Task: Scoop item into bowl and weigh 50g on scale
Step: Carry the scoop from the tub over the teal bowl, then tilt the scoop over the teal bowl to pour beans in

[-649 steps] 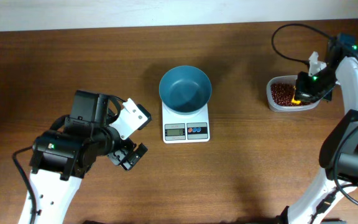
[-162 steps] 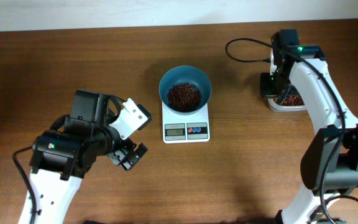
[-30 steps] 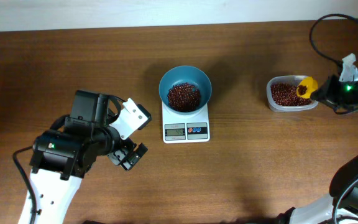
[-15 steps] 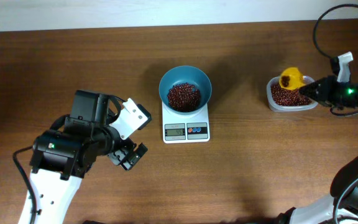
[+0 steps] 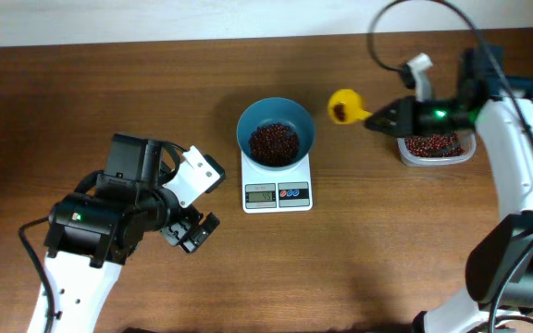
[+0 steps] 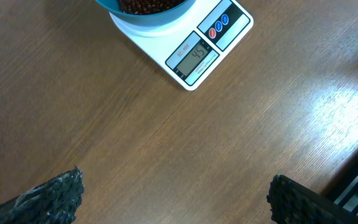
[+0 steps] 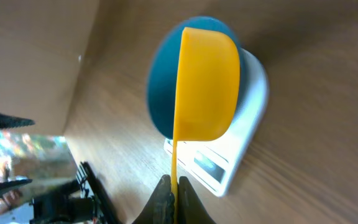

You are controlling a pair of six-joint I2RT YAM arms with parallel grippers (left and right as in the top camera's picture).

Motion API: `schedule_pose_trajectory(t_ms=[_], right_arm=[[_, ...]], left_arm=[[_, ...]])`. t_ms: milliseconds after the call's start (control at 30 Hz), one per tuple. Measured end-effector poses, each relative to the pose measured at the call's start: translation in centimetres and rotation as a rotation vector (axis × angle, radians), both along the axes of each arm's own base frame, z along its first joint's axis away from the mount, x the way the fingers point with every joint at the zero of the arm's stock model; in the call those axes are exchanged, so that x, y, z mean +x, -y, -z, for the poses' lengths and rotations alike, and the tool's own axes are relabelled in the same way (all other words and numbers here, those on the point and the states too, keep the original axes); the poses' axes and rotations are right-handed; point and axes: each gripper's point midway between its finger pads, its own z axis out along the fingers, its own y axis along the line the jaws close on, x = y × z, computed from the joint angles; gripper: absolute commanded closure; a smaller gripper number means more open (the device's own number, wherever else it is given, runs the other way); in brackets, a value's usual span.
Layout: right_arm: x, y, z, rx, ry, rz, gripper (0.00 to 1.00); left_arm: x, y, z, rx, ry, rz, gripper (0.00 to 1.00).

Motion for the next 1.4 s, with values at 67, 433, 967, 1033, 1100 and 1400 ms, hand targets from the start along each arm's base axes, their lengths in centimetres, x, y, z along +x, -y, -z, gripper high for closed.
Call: schedule_pose_trajectory(t_ms=[67,433,967,1033,1100,1400], right_arm=[[0.4,-2.0,-1.0,-0.001,0.049,-0.044,0.96],[0.5,-8.5,-0.4,-0.135,0.148,-0.162,0.96],[1.0,-9.8,2.6,-0.456,0.210,-0.148,0.96],[1.0,-9.9,2.8,-0.489,0.217,-0.147,0.96],[1.0,-9.9,3.0,-0.514,0.223,-0.147,0.96],[1.2,-10.2,3.1,-0.613,0.260,-0.142,0.96]], left_arm=[[0.0,0.0,0.0,0.000,0.000,0.000,0.01],[0.0,0.0,0.0,0.000,0.000,0.000,0.01],[0.0,0.0,0.0,0.000,0.000,0.000,0.01],[0.0,0.0,0.0,0.000,0.000,0.000,0.01],[0.0,0.0,0.0,0.000,0.000,0.000,0.01],[0.0,0.0,0.0,0.000,0.000,0.000,0.01]])
